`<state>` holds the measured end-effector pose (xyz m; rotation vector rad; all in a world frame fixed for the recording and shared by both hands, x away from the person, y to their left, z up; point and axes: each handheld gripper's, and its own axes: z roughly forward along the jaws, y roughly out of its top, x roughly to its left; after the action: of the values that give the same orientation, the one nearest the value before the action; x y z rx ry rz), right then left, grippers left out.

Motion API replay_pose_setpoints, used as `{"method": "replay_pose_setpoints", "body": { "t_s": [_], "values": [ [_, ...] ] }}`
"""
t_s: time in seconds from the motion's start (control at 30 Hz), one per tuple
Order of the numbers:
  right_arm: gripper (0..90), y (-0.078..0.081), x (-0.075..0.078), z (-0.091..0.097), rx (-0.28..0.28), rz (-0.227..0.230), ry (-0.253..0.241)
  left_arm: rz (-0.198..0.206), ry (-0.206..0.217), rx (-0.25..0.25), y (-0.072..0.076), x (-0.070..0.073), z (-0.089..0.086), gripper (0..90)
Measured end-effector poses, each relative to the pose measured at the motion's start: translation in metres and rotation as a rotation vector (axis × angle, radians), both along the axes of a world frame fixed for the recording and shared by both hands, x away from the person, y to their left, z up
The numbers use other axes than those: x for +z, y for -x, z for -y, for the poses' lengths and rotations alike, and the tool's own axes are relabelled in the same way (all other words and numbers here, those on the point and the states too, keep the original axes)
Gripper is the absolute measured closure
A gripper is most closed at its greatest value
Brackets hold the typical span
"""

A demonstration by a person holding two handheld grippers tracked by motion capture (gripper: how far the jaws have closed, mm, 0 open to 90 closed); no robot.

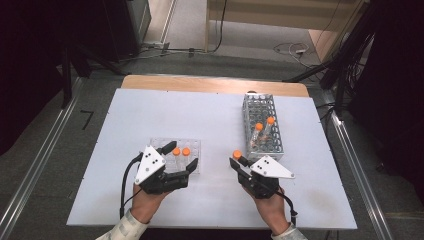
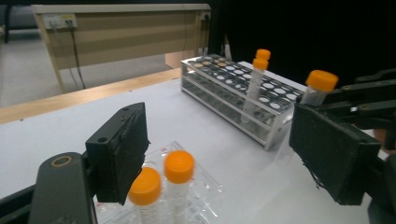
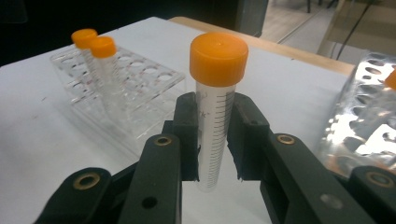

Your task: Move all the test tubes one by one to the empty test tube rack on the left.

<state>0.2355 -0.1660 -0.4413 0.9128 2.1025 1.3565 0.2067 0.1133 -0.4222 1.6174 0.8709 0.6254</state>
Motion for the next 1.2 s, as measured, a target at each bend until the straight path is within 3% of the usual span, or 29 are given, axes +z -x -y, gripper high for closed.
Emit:
{"method": "replay_pose_setpoints", "body": {
  "t_s": [0.27, 0.57, 0.77, 1.0, 1.2],
  "values": [
    [71.9, 0.007, -0.005, -0.015, 0.073, -0.028, 0.010, -0.008, -0.011, -0.066, 0.006, -0.006, 0.018, 22.3],
    [72.0, 0.015, -0.012, -0.033, 0.158, -0.062, 0.026, -0.018, -0.026, -0.152, 0.009, -0.014, 0.032, 36.0],
    [71.9, 0.022, -0.013, -0.044, 0.206, -0.063, 0.034, -0.014, -0.040, -0.163, 0.011, -0.017, 0.036, 45.0],
    [71.9, 0.025, -0.014, -0.047, 0.223, -0.070, 0.030, -0.015, -0.054, -0.181, 0.012, -0.019, 0.038, 59.8],
    [71.9, 0.025, -0.013, -0.047, 0.228, -0.074, 0.023, -0.014, -0.063, -0.185, 0.013, -0.021, 0.040, 65.4]
  ]
}}
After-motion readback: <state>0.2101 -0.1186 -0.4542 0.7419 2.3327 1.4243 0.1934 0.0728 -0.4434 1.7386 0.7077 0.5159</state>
